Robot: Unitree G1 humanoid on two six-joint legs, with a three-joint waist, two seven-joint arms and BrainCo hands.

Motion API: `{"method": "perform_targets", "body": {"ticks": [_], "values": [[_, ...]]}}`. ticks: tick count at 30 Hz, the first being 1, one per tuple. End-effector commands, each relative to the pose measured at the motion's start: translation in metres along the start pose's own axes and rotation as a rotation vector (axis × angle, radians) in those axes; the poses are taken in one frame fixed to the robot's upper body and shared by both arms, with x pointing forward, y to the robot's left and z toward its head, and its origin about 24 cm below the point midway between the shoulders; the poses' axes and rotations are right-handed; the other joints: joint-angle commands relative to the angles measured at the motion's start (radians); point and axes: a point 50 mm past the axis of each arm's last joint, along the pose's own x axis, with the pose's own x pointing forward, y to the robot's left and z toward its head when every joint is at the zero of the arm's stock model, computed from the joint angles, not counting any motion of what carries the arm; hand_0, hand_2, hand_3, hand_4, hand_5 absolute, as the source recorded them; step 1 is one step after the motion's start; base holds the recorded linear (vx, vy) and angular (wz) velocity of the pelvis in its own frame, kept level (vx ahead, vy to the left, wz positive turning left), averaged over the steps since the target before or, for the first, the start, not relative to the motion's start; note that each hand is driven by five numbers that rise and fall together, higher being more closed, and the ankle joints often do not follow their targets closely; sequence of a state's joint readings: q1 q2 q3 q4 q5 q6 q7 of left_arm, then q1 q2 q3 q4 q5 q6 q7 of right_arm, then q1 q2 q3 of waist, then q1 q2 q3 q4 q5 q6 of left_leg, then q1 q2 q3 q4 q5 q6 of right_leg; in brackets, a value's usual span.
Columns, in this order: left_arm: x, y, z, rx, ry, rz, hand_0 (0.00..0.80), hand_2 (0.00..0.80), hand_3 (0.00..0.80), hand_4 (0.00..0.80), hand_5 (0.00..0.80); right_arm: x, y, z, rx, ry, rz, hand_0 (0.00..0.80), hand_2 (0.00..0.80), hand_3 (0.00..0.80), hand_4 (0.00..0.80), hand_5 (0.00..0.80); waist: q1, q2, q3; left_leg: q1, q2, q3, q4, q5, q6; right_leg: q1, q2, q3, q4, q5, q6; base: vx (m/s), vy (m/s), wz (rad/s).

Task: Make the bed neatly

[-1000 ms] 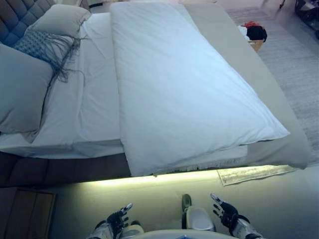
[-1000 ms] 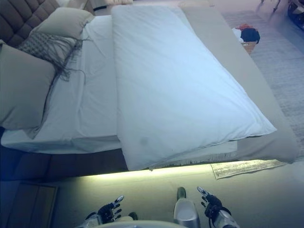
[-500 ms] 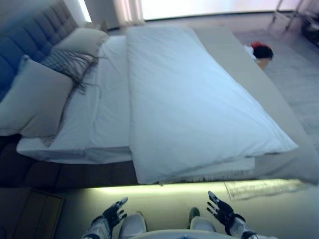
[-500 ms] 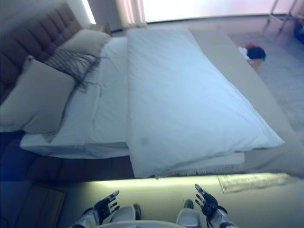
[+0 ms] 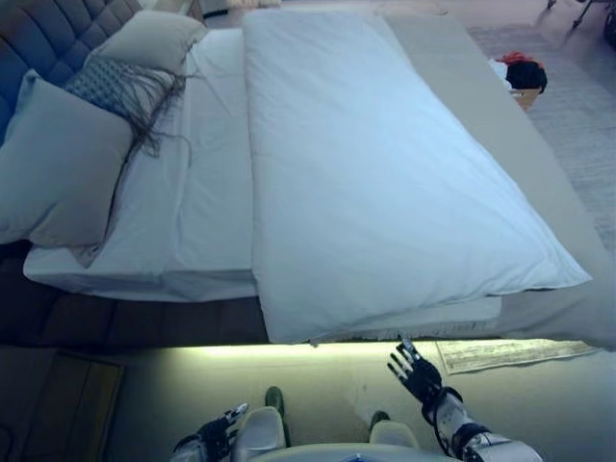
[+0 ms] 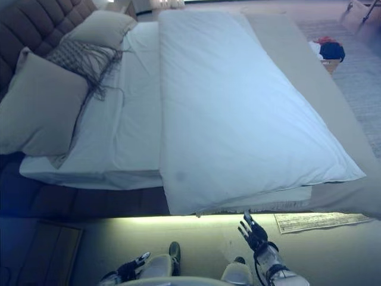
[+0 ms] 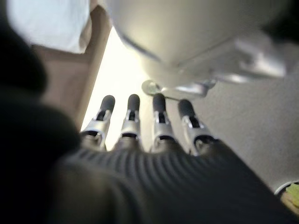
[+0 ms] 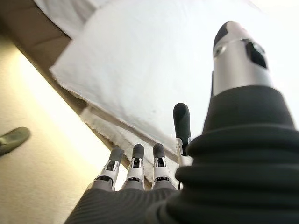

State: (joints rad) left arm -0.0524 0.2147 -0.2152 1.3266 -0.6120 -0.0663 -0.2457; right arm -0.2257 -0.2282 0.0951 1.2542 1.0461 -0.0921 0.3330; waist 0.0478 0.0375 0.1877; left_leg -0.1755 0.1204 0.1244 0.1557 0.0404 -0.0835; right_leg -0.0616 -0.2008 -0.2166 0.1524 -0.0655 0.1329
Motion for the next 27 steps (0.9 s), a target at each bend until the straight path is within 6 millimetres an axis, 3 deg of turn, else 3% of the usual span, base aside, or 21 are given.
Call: {"method": "perform_targets", "body": {"ticks": [1,8,18,22,26,27], "values": [[0.004,-0.008,0.034,-0.002,-0.109,-0.047,0.000,0.000,0.000,0.000,0.000,0.013,0.027,0.045,0.036,-0.145,0.067,0.000,0.000,0.000,0.000,0.000,0.025,-0.022,0.086,-0.146,0.051,-0.049,0.140,-0.004,-0.062,0.011,-0.081,0.000,-0.016,0.057,0.005,-0.163,-0.090,0.10],[0.006,-0.014,0.080,-0.074,-0.232,-0.065,0.000,0.000,0.000,0.000,0.000,0.023,0.054,0.100,0.012,-0.176,0.036,0.000,0.000,0.000,0.000,0.000,0.030,-0.010,0.187,-0.333,0.051,-0.102,0.291,-0.034,-0.062,-0.218,-0.088,0.021,0.158,0.026,-0.031,-0.162,-0.045,0.01],[0.000,-0.042,0.147,-0.147,-0.439,-0.162,0.000,0.000,0.000,0.000,0.000,0.019,0.078,0.164,0.023,-0.282,0.026,0.000,0.000,0.000,0.000,0.000,0.023,0.034,0.279,-0.508,0.013,-0.112,0.389,-0.079,-0.010,-0.572,-0.098,0.079,0.447,-0.022,-0.044,-0.118,-0.007,0.10],[-0.005,-0.052,0.164,-0.191,-0.512,-0.224,0.000,0.000,0.000,0.000,0.000,0.010,0.092,0.198,0.014,-0.373,0.077,0.000,0.000,0.000,0.000,0.000,0.022,0.056,0.307,-0.571,0.010,-0.115,0.413,-0.085,0.004,-0.669,-0.094,0.098,0.510,-0.030,-0.049,-0.069,-0.015,0.04],[-0.007,-0.058,0.167,-0.216,-0.537,-0.241,0.000,0.000,0.000,0.000,0.000,-0.002,0.106,0.231,0.003,-0.474,0.140,0.000,0.000,0.000,0.000,0.000,0.024,0.073,0.325,-0.632,0.003,-0.122,0.441,-0.092,0.017,-0.747,-0.087,0.114,0.564,-0.037,-0.057,-0.016,-0.020,0.06],[-0.008,-0.058,0.166,-0.220,-0.539,-0.240,0.000,0.000,0.000,0.000,0.000,-0.006,0.108,0.239,-0.005,-0.493,0.156,0.000,0.000,0.000,0.000,0.000,0.024,0.075,0.325,-0.637,0.001,-0.127,0.461,-0.128,0.013,-0.755,-0.083,0.125,0.588,-0.071,-0.049,0.068,-0.032,0.10]]}}
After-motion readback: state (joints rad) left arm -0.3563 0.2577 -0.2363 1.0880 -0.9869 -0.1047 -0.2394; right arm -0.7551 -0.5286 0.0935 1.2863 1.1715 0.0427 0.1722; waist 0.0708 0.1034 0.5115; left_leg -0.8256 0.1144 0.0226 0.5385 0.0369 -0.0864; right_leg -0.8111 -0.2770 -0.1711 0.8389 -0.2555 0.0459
